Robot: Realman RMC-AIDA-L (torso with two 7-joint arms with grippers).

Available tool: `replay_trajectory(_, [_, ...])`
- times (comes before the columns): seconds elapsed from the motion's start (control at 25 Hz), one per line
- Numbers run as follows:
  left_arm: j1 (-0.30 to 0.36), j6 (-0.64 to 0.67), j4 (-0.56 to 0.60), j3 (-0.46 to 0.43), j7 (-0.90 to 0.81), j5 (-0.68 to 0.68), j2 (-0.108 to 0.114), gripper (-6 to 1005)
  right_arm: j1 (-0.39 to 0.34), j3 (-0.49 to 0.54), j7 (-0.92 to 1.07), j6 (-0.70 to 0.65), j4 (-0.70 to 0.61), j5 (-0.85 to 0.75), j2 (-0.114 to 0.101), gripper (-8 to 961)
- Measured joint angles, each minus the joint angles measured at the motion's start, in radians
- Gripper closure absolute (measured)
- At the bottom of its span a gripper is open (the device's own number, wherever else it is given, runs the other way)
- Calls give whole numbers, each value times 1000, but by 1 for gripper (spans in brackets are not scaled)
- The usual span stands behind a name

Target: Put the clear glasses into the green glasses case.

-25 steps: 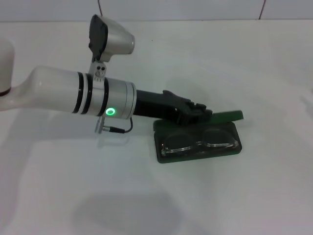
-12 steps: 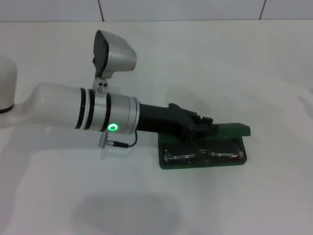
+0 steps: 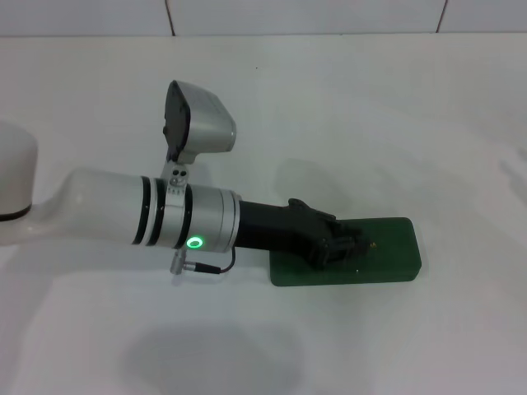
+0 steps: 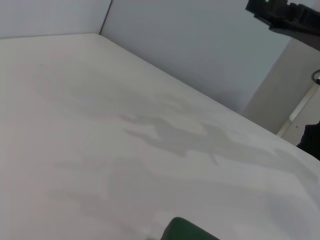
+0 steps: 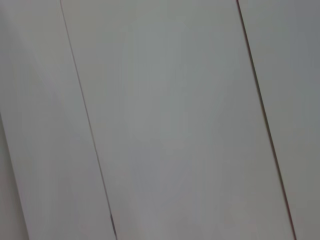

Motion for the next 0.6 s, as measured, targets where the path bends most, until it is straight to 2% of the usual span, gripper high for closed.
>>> replay_trajectory(0.2, [25,-4,28,44,7,-34,1,781,-2,-1,0,-5,4,0,-1,592])
replay_trajectory(0.4, [49,14,156,128,-45,-76,10,746,-15,-1,0,-18,4,0,-2,588])
replay_trajectory(0.6, [97,131,274,111,-56,-79,19,712,-8,-11,-24,-56,4,-49,-2,584])
